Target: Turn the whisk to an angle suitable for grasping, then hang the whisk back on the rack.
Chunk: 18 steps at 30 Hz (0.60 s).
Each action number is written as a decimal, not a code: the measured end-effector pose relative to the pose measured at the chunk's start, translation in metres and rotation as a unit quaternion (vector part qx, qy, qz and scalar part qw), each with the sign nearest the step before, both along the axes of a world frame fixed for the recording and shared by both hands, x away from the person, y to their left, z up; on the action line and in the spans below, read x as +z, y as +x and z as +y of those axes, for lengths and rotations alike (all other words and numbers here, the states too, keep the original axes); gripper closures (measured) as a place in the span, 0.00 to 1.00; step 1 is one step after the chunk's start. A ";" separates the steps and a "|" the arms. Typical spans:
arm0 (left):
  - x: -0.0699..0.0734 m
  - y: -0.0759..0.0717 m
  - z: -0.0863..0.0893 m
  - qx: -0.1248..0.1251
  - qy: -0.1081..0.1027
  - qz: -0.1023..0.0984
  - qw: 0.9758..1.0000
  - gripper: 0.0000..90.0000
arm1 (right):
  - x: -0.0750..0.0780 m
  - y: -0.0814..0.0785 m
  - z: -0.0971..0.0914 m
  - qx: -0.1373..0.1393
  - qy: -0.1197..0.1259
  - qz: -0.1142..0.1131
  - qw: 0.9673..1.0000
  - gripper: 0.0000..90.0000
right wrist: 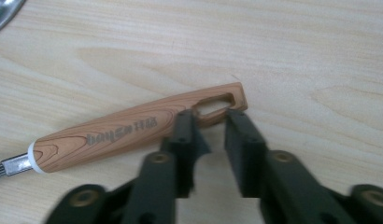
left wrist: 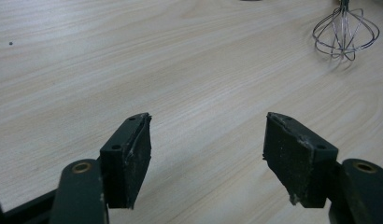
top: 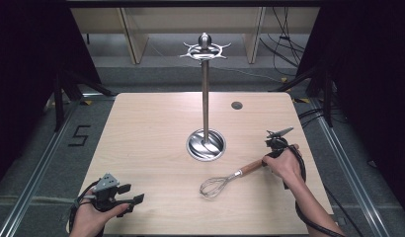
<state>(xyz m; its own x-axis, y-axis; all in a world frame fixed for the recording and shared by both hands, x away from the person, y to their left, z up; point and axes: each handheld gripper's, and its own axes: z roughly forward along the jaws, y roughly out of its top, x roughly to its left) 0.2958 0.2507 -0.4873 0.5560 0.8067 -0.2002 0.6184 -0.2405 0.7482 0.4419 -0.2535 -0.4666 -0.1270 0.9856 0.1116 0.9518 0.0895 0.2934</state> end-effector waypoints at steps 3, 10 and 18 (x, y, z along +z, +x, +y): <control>-0.001 0.002 -0.001 0.002 -0.008 0.001 1.000 0.35 | 0.000 -0.003 -0.001 0.002 0.012 -0.005 1.000 0.68; -0.001 0.004 -0.003 0.006 -0.009 0.003 1.000 0.35 | 0.000 -0.002 -0.011 0.031 0.035 -0.003 0.999 0.50; -0.002 -0.001 0.002 0.007 -0.007 0.000 1.000 0.35 | 0.005 -0.005 0.008 -0.048 0.071 0.004 0.996 0.37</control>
